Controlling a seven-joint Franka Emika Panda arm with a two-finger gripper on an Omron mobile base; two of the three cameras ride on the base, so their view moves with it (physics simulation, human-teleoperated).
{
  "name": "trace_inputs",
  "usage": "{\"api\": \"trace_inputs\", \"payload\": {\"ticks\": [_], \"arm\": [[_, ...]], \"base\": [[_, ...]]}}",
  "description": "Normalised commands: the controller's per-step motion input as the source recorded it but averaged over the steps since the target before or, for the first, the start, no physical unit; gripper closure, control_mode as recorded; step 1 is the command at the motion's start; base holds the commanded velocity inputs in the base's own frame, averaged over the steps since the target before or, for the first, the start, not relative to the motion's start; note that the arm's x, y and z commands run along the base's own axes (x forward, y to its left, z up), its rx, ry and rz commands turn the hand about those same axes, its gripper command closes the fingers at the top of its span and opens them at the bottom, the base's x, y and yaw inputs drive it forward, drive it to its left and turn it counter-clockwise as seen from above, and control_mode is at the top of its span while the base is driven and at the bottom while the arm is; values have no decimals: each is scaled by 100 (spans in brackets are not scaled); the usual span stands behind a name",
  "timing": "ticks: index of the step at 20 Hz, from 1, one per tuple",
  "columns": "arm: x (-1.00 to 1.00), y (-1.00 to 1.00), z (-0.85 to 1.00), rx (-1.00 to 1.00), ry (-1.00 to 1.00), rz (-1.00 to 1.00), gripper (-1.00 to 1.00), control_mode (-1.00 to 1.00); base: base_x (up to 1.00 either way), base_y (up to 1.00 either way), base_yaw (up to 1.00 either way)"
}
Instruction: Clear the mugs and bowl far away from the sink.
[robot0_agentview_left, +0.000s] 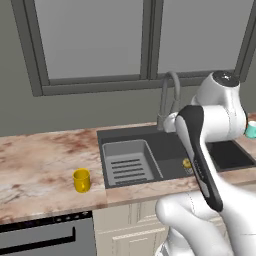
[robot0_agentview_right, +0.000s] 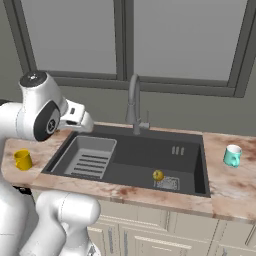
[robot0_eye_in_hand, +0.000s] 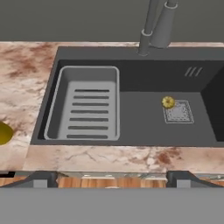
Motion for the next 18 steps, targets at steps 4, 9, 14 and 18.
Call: {"api": "trace_inputs", "payload": {"ticks": [4, 9, 14, 18], "arm": [[-74, 0, 14, 0, 0, -12, -100, -100], [-34, 0, 14, 0, 0, -5, -100, 100], [0, 0, 0, 0, 0, 0, -100, 100], [0, 0, 0, 0, 0, 0, -100, 100]], "base": [[0, 0, 0], [-26, 54, 1], [-37, 95, 7], [-10, 92, 21]]}}
